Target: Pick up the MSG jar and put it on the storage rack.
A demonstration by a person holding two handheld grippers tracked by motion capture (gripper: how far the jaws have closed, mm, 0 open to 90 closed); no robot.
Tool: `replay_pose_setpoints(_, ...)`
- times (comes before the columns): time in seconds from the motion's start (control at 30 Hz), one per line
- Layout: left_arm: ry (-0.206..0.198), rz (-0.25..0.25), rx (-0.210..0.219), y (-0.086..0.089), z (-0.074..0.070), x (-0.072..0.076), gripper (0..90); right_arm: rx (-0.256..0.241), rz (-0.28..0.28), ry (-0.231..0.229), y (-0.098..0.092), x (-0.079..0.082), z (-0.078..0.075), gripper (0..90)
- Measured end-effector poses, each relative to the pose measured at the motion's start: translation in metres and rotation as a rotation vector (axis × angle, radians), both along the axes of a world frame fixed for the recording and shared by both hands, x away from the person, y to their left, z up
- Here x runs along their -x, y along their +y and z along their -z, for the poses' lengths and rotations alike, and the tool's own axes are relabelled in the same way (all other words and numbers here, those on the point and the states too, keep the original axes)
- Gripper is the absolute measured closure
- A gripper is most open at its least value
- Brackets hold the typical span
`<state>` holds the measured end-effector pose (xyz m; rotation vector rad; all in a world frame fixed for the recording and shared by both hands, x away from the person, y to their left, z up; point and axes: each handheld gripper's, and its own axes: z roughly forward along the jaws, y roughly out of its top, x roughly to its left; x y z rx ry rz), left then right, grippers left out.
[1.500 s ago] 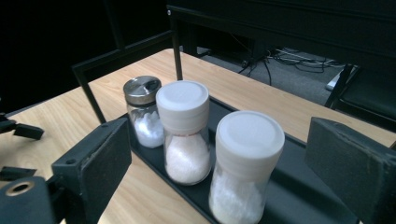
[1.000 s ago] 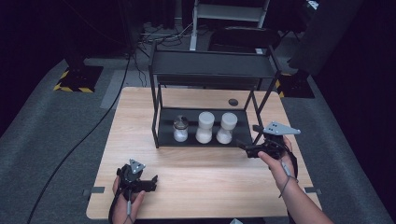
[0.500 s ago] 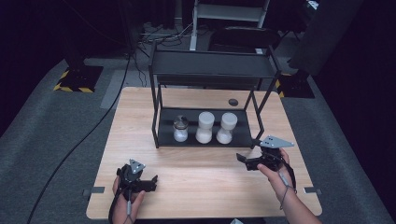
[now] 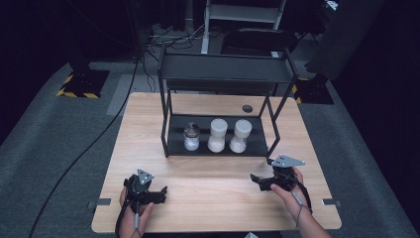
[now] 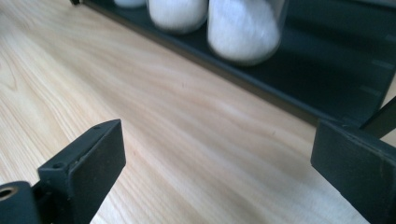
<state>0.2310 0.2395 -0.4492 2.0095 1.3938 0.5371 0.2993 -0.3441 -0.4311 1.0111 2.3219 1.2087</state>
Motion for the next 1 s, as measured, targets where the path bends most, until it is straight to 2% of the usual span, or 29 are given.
replay_pose_setpoints(0.1, 0.000, 0.000, 0.000, 0.000, 0.000, 0.000, 0.1, 0.020, -0.002, 0.012, 0.001, 0.000, 0.005, 3.1)
replay_pose_setpoints(0.47, 0.000, 0.000, 0.000, 0.000, 0.000, 0.000, 0.1, 0.042, 0.023, 0.054, 0.001, 0.001, 0.020, 3.1)
replay_pose_setpoints(0.53, 0.000, 0.000, 0.000, 0.000, 0.000, 0.000, 0.0, 0.064, 0.029, 0.067, 0.004, 0.000, 0.021, 3.3)
replay_pose_setpoints(0.6, 0.000, 0.000, 0.000, 0.000, 0.000, 0.000, 0.1, 0.091, 0.010, 0.091, 0.005, -0.004, 0.019, 3.1)
replay_pose_setpoints(0.7, 0.000, 0.001, -0.001, 0.000, 0.000, 0.000, 0.0, 0.129, 0.017, 0.074, 0.011, -0.001, 0.018, 1.9)
replay_pose_setpoints(1.0, 0.000, 0.001, -0.001, 0.000, 0.000, 0.000, 0.0, 0.131, 0.023, 0.080, 0.012, -0.002, 0.017, 1.2)
